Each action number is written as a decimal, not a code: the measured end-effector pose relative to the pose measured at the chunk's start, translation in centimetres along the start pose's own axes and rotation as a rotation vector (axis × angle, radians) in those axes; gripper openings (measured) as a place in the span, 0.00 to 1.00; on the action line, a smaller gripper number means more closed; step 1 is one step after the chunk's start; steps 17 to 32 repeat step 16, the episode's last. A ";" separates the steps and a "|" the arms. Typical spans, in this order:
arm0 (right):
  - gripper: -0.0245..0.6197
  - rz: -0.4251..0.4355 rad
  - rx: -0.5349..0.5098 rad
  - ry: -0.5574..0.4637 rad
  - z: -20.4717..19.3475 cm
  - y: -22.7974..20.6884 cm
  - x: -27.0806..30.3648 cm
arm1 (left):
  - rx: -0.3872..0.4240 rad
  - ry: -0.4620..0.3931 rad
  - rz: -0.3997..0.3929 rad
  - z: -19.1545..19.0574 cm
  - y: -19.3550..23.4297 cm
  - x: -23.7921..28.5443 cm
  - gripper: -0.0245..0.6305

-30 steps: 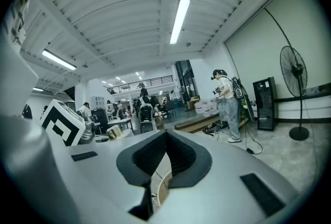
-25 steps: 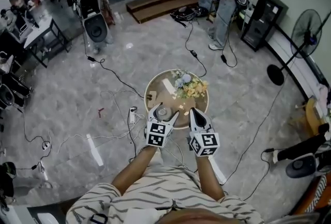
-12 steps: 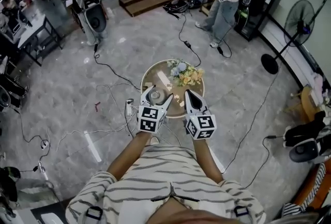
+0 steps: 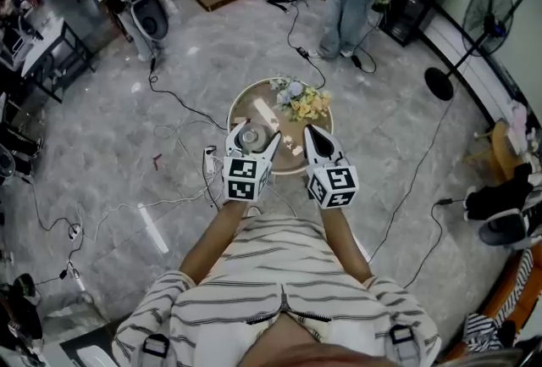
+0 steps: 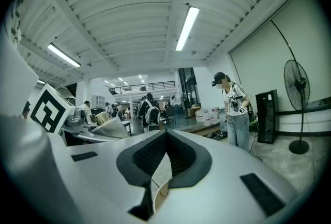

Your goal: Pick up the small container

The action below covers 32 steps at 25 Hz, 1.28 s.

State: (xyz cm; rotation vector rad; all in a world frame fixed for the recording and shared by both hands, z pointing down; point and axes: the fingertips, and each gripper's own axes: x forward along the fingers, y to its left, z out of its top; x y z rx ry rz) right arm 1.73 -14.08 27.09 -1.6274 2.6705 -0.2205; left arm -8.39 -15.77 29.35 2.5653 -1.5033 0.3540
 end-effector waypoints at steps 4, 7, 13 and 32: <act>0.05 0.005 -0.012 0.009 0.0 0.0 0.1 | -0.009 -0.007 0.010 -0.1 0.2 -0.1 0.54; 0.05 0.007 -0.023 0.015 0.1 -0.2 0.3 | -0.014 -0.011 0.013 0.1 0.2 0.1 0.54; 0.05 0.016 -0.023 0.022 -0.3 0.1 0.5 | -0.017 -0.015 0.024 0.0 0.5 -0.2 0.54; 0.05 0.020 -0.026 0.021 0.0 0.0 0.7 | -0.016 -0.020 0.030 0.2 0.6 -0.1 0.54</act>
